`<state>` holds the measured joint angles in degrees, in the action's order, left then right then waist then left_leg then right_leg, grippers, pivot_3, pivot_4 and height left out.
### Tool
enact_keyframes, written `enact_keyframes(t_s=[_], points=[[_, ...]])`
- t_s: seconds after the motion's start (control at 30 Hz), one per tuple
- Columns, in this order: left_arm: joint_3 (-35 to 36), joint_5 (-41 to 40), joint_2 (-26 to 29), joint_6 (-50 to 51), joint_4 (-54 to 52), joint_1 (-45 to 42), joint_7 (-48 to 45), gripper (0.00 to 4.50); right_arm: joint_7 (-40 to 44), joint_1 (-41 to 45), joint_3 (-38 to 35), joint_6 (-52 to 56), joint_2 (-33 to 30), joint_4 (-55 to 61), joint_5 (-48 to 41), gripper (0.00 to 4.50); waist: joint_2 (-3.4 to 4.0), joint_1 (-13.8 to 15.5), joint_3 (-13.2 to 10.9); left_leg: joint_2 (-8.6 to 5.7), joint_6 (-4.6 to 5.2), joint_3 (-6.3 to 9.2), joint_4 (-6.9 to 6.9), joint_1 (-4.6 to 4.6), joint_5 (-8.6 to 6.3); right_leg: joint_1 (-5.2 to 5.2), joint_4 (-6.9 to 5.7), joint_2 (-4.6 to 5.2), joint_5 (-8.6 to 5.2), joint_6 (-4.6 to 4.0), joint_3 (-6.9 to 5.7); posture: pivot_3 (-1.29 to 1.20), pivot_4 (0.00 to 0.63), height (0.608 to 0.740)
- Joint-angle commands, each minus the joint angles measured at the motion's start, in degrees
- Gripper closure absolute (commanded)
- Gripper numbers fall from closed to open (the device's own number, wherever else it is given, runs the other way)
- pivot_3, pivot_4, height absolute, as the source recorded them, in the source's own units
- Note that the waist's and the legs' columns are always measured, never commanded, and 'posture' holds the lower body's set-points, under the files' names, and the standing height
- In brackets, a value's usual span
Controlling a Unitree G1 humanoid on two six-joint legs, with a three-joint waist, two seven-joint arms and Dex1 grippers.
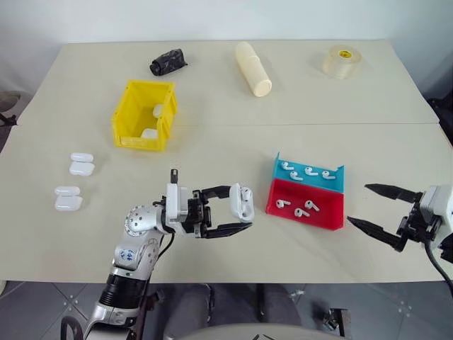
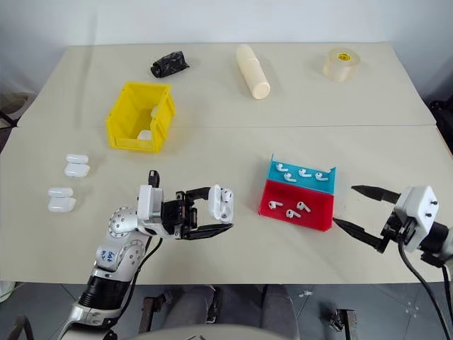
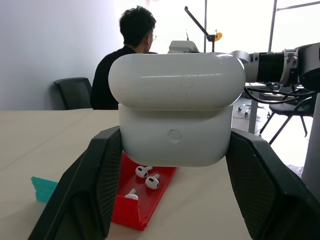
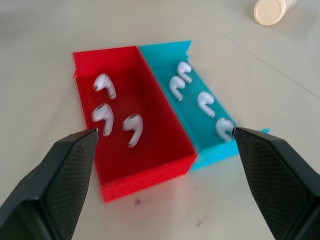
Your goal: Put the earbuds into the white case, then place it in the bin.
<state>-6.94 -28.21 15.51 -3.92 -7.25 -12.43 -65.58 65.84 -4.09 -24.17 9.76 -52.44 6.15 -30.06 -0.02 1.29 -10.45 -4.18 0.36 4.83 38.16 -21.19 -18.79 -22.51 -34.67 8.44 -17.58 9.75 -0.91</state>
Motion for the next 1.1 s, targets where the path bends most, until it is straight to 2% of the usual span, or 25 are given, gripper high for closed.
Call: enact_keyframes(t_s=[0.03, 0.1, 0.17, 0.23, 0.37, 0.47, 0.63, 0.87, 0.97, 1.1], points=[[-0.4, 0.1, -0.3, -0.9, -1.6, 0.4, 1.1, 1.74, -2.9, 7.3, 5.0, 10.9, -6.0, 4.1, 0.9, 0.02, 0.01, 0.0, 0.0, 0.01, 0.0, 0.0, 0.01, 0.0, 0.0, -0.01, -0.01, 0.0, 0.0, 0.0, 0.0, 0.0, 0.15, 0.74], [-0.6, 0.2, -0.3, -0.9, -1.7, 0.4, 1.4, 1.74, -1.9, 11.3, 8.1, 13.7, -9.0, 4.3, 1.8, 0.02, 0.01, 0.2, 0.0, 0.01, 0.0, 0.03, -0.02, -0.05, 0.0, -0.05, 0.01, 0.0, 0.0, -0.01, -0.02, 0.0, 0.15, 0.74], [-0.6, -0.1, -0.2, -0.5, -2.2, 0.9, 1.9, 1.74, -2.7, 21.3, 14.9, 24.4, -12.3, 1.9, 3.1, 0.02, 0.03, 0.3, 0.0, 0.01, -0.01, 0.08, -0.04, -0.09, 0.0, -0.05, 0.09, 0.01, 0.0, -0.01, -0.08, 0.0, 0.15, 0.74], [-0.7, -0.3, -0.1, -0.3, -2.4, 1.2, 2.2, 1.74, -1.6, 29.1, 21.9, 27.5, -13.6, -1.4, 7.3, 0.02, 0.09, 0.1, -0.1, -0.02, 0.01, 0.06, 0.03, -0.13, -0.01, -0.04, 0.17, 0.07, 0.03, 0.02, -0.07, 0.0, 0.15, 0.74], [-1.0, 0.0, -0.2, -0.5, -2.6, 1.3, 2.8, 1.74, 0.5, 39.5, 33.0, 27.6, -11.2, -8.9, 15.7, 0.02, 0.07, 0.2, -0.1, -0.04, 0.03, 0.13, -0.06, -0.2, 0.0, -0.06, 0.3, 0.07, 0.08, 0.02, -0.13, 0.0, 0.15, 0.74], [-1.2, 0.2, -0.4, -0.6, -3.0, 1.3, 3.4, 1.74, 2.2, 44.6, 38.4, 23.8, -9.1, -14.8, 21.2, 0.02, 0.07, 0.2, -0.1, -0.09, 0.04, 0.13, -0.08, -0.33, 0.0, -0.19, 0.31, 0.1, 0.08, 0.03, -0.13, 0.0, 0.15, 0.74], [-1.5, 0.4, -0.5, -0.8, -3.9, 1.9, 4.3, 1.74, 5.2, 48.9, 42.6, 18.8, -6.4, -21.0, 26.5, 0.02, 0.08, 0.1, -0.1, -0.07, 0.04, 0.05, -0.11, -0.39, 0.0, -0.31, 0.29, 0.08, 0.09, 0.04, -0.13, 0.0, 0.15, 0.74], [-1.6, 0.5, -0.4, -0.9, -4.5, 2.3, 5.1, 1.74, 8.4, 51.1, 44.5, 12.6, -4.6, -26.4, 31.9, 0.02, 0.08, 0.0, -0.1, -0.07, 0.03, 0.02, 0.02, -0.38, 0.0, -0.3, 0.18, 0.08, 0.09, 0.04, -0.11, 0.0, 0.15, 0.74], [-1.8, 0.4, -0.4, -0.9, -4.5, 2.2, 5.1, 1.74, 9.7, 52.1, 44.8, 10.4, -3.9, -28.6, 33.8, 0.6, 0.08, 0.0, -0.1, -0.07, 0.03, -0.01, 0.04, -0.38, 0.0, -0.3, 0.15, 0.07, 0.09, 0.05, -0.09, 0.0, 0.15, 0.74], [-2.0, 0.4, -0.6, -0.8, -4.4, 1.7, 5.3, 1.74, 11.6, 52.4, 45.1, 9.1, -3.5, -29.7, 35.4, 1.94, 0.09, 0.0, -0.1, -0.06, 0.02, -0.01, 0.04, -0.37, 0.0, -0.3, 0.15, 0.06, 0.09, 0.05, -0.09, 0.0, 0.15, 0.74]])
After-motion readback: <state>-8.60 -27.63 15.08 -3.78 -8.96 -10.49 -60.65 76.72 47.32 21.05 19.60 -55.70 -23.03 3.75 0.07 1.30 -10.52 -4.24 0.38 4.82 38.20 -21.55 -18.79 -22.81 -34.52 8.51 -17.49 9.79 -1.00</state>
